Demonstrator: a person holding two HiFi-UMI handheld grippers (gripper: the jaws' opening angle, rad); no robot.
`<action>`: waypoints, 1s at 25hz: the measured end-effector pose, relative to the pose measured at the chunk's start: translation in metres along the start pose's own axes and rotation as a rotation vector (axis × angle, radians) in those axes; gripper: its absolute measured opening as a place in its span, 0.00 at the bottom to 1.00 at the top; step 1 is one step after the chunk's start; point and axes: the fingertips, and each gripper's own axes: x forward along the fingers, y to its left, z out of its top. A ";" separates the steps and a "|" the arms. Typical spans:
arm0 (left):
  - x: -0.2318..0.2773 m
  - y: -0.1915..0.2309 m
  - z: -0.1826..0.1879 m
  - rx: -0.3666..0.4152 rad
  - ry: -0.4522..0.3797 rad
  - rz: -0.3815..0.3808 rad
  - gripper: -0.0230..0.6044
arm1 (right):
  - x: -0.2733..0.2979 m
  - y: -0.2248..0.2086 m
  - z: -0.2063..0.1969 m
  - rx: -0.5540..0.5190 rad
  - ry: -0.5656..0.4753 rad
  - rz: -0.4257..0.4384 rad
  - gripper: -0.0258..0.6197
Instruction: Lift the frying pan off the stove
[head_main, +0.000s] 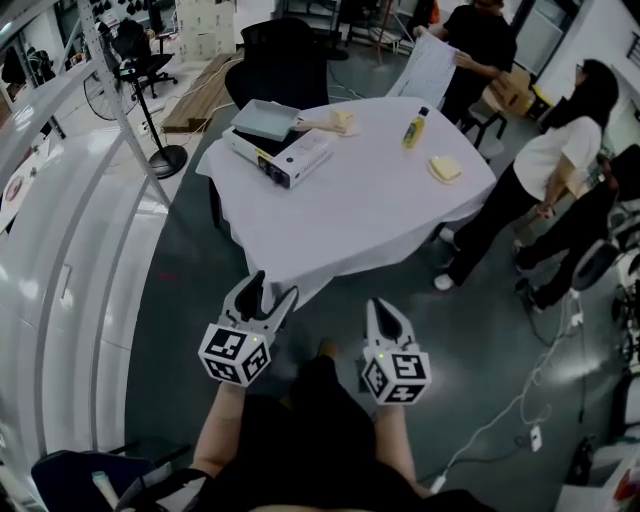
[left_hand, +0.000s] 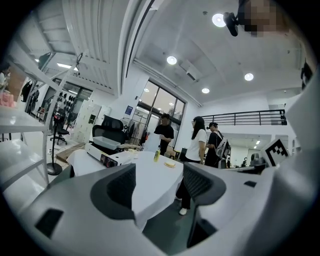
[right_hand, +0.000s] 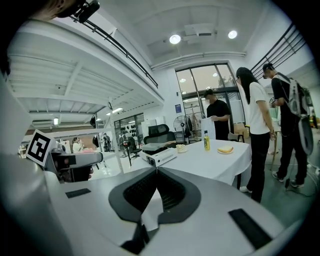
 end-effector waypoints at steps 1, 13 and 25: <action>0.012 0.003 0.003 0.002 -0.002 0.004 0.49 | 0.011 -0.007 0.005 0.000 -0.002 0.007 0.05; 0.133 0.031 0.030 -0.014 -0.010 0.063 0.49 | 0.113 -0.088 0.052 -0.015 0.009 0.050 0.05; 0.222 0.046 0.041 -0.032 -0.038 0.116 0.49 | 0.188 -0.143 0.078 -0.053 0.021 0.116 0.05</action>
